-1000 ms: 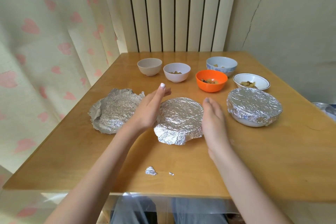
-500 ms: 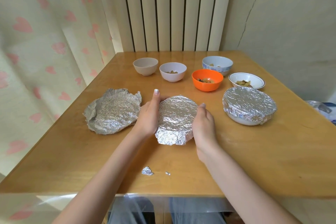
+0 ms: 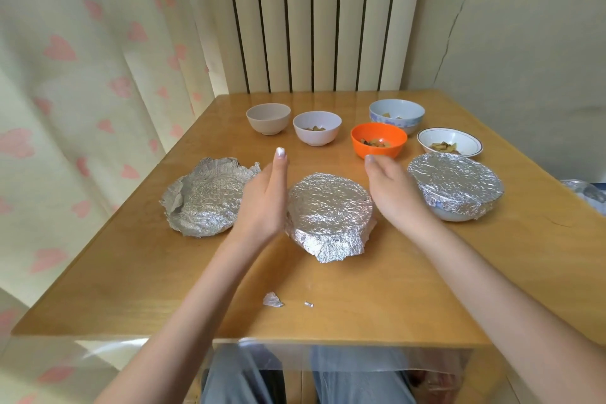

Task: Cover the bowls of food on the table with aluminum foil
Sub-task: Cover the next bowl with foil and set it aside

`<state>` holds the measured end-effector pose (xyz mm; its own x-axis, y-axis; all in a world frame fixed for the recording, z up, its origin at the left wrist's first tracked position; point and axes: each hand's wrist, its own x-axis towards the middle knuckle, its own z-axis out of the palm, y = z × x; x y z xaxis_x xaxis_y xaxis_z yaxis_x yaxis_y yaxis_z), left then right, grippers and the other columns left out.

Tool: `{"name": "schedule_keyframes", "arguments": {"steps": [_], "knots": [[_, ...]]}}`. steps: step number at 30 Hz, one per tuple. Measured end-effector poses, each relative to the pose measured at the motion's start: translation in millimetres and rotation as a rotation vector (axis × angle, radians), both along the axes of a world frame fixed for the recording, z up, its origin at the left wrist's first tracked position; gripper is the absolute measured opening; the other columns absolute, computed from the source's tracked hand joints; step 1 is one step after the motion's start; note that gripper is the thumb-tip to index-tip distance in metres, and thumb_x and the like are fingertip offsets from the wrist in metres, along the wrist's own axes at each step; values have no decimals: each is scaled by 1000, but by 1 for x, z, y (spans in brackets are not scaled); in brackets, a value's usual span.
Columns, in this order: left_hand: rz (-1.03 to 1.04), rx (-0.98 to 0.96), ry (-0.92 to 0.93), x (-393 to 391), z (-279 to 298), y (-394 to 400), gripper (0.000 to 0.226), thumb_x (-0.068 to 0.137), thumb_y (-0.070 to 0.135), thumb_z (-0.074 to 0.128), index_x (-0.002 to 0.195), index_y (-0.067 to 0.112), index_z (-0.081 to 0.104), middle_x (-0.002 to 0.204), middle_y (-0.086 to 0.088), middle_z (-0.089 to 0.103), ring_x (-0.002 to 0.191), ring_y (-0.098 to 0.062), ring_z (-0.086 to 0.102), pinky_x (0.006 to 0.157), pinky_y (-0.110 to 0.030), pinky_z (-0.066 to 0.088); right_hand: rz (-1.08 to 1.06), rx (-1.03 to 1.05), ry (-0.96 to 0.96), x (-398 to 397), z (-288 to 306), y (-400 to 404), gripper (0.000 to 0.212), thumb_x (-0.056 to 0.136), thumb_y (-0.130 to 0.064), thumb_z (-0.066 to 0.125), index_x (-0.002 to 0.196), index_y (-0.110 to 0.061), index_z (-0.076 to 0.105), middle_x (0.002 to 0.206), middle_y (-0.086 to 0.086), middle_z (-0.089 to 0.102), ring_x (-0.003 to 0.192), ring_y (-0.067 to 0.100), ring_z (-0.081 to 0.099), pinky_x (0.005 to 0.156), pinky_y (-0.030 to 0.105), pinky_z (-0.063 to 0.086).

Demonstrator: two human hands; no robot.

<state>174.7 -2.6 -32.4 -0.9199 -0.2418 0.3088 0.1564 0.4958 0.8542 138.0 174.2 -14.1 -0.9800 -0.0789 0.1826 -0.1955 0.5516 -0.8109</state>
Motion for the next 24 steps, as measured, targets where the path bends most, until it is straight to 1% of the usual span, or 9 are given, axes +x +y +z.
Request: {"name": "schedule_keyframes", "arguments": {"steps": [3,4,6,9,16,19,21,23,24], "knots": [[-135,-79,-19,-16,5,2,76,95,61,7,122,22,65,115,4,63,111,-5,50,85,-14,34,125,150,103,-12,4,-16,35,103,-26,32,123,-15,58,109,3,64,103,20,56,79,26,36],[-175,-110,-38,-20,5,4,71,98,58,7,117,26,67,114,1,66,109,-7,53,84,-12,36,173,207,101,-16,1,-22,33,103,-26,32,117,-16,61,106,2,65,100,21,57,78,27,38],[-207,-122,-63,-26,1,8,65,104,50,8,101,32,70,109,0,71,106,-12,59,86,-20,41,223,301,94,-18,-9,-28,33,103,-25,33,81,-18,57,79,-1,60,76,21,55,65,30,34],[-178,-76,-75,-28,-3,8,72,99,58,5,94,34,73,102,1,73,103,-16,63,96,-34,44,207,269,75,-18,-13,-29,42,103,-24,33,62,-18,36,60,-2,42,56,12,40,52,33,25],[-119,-46,-91,-23,-2,12,78,104,50,9,88,14,76,89,-8,74,92,-20,66,91,-34,47,203,82,-34,-20,-14,-28,44,103,-27,35,61,-14,31,54,-1,30,51,13,29,45,25,18],[-100,-38,-112,-20,-1,14,79,104,50,9,87,10,75,91,-10,73,92,-22,65,87,-32,46,225,40,-153,-22,-11,-28,52,102,-40,32,76,2,49,65,8,45,62,17,44,59,27,30],[-134,-10,-193,-23,0,10,77,102,54,7,93,18,74,102,-9,73,98,-19,65,91,-31,46,237,-2,-256,-22,-7,-24,64,100,-51,28,97,5,59,87,14,63,79,24,60,76,31,43],[-197,42,-282,-29,2,-3,80,99,61,6,116,15,69,124,-9,66,114,-19,60,106,-35,40,171,-43,-280,-14,-1,-17,64,100,-51,24,118,0,58,121,16,62,112,30,58,97,38,43],[-207,72,-295,-32,3,-11,81,99,61,6,128,10,61,135,-9,59,123,-19,55,110,-34,36,99,-80,-219,-9,-1,-13,58,102,-47,24,120,-3,57,122,11,61,119,29,53,96,36,41]]}}
